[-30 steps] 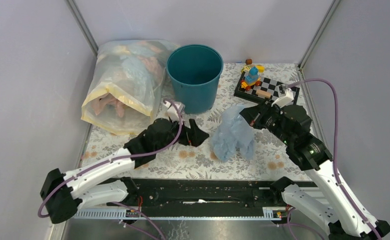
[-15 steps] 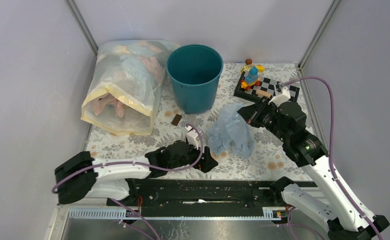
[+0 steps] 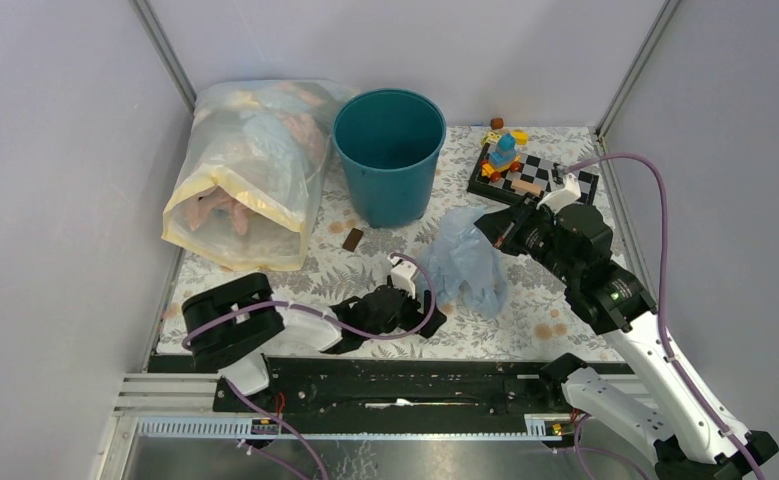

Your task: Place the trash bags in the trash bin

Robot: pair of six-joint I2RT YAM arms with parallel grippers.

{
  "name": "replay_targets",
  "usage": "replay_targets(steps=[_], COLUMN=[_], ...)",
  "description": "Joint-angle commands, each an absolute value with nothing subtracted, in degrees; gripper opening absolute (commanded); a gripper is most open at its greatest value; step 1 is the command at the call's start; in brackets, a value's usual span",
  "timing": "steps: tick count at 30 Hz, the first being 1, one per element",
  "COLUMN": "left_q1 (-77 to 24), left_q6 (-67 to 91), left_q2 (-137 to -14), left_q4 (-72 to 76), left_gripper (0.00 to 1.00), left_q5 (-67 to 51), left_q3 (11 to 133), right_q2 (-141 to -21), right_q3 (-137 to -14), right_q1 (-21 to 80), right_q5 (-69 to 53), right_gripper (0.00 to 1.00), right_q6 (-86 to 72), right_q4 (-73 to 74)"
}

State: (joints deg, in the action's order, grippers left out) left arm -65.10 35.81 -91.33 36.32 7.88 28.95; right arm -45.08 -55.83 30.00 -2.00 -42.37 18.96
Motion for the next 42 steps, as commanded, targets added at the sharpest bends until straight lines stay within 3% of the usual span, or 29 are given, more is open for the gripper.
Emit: replay_targets(steps=[1, 4, 7, 8, 15, 21, 32, 34, 42], left_q1=[-65.39, -65.39, -65.39, -65.41, -65.01, -59.65, -58.00, -57.92, -57.44], left_q6=[34.75, 34.84, 34.53, 34.02, 33.52, 38.23, 36.61, 35.74, 36.60], left_q2=[-94.97, -96.91, -96.64, -95.96, -81.49, -70.26, -56.98, -55.73, -55.54], left_q4=[47.55, 48.41, 49.89, 49.54, 27.65, 13.76, 4.49, 2.60, -12.15], left_gripper=[0.75, 0.42, 0.02, 0.00, 0.00, 0.00, 0.00, 0.00, 0.00], left_q5=[11.94, 15.73, 17.44, 17.89, 26.57, 22.18, 19.71, 18.62, 14.05], left_q3=[31.42, 32.21, 31.47, 31.28, 28.35, 24.86, 23.85, 25.02, 35.76], right_q2=[-44.73, -44.33, -43.26, -42.93, -43.69, -45.67, -50.88, -52.50, -61.43], right_q3=[-56.67, -56.78, -56.88, -57.40, -66.40, -73.29, -78.26, -79.11, -84.66], right_q1=[30.13, 30.09, 30.14, 30.15, 30.14, 30.12, 30.08, 30.15, 30.10], right_q5=[-1.32, -0.79, 1.57, 3.04, 20.47, 31.61, 21.09, 18.31, 17.31], right_gripper=[0.00, 0.00, 0.00, 0.00, 0.00, 0.02, 0.05, 0.11, 0.16], right_q6=[-42.98, -43.26, -43.46, -43.23, -34.75, -29.51, -25.51, -24.39, -20.93], right_q4=[17.41, 17.94, 18.98, 19.83, 32.87, 37.61, 37.50, 37.49, 38.34])
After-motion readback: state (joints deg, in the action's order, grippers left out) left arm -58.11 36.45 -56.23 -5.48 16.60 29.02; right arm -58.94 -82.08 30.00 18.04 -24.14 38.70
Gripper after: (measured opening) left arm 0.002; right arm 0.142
